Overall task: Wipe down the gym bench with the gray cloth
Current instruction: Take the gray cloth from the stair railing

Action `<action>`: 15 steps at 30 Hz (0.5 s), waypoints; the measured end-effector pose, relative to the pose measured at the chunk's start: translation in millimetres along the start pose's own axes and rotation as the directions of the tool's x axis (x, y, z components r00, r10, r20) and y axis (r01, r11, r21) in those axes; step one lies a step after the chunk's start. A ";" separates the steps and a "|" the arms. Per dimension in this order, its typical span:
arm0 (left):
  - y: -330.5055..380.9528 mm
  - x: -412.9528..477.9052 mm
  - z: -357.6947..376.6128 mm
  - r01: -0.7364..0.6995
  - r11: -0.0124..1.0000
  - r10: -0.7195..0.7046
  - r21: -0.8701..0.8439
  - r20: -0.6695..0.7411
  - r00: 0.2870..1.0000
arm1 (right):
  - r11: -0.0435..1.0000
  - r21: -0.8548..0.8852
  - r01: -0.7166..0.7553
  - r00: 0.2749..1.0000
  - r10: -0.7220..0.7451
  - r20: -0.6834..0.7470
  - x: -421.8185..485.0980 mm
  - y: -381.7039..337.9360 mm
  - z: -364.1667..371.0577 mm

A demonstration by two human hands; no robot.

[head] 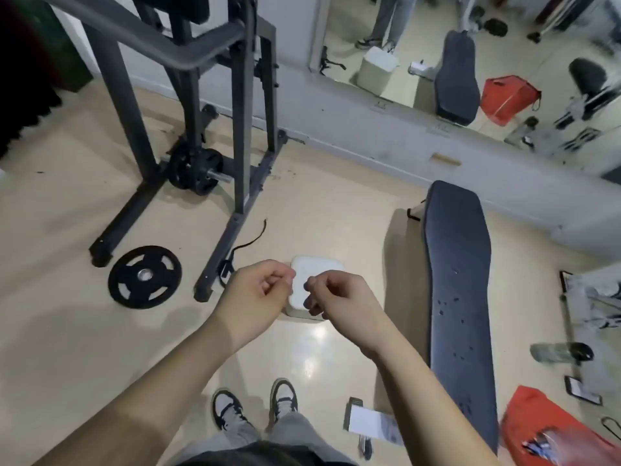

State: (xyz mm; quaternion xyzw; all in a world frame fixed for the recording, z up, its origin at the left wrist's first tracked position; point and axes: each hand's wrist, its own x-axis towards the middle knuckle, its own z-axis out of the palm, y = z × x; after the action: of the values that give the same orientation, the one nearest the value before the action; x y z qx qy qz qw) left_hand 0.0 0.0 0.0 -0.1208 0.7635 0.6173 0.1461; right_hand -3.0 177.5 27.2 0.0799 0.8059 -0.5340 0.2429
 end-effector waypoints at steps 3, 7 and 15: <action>0.9 -7.1 -4.3 0.020 0.999 -0.024 -0.047 -0.083 0.996 | 1.000 0.003 0.013 0.999 -0.013 0.030 5.1 -6.0 3.4; -13.7 -15.9 -35.5 0.044 0.990 -0.074 -0.131 -0.234 0.969 | 0.999 0.016 0.036 0.991 -0.038 0.127 23.9 -23.5 34.3; -51.3 -66.2 -177.3 0.082 0.978 -0.164 -0.192 -0.462 0.871 | 0.991 -0.019 0.134 0.905 -0.115 0.410 48.4 -92.7 178.3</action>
State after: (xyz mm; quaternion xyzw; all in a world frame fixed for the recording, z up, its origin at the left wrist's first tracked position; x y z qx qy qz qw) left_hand 67.1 -183.8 12.7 -0.3287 0.7126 0.6196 -0.0172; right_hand -26.5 -27.8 24.7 -0.0906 0.7533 -0.5341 0.3730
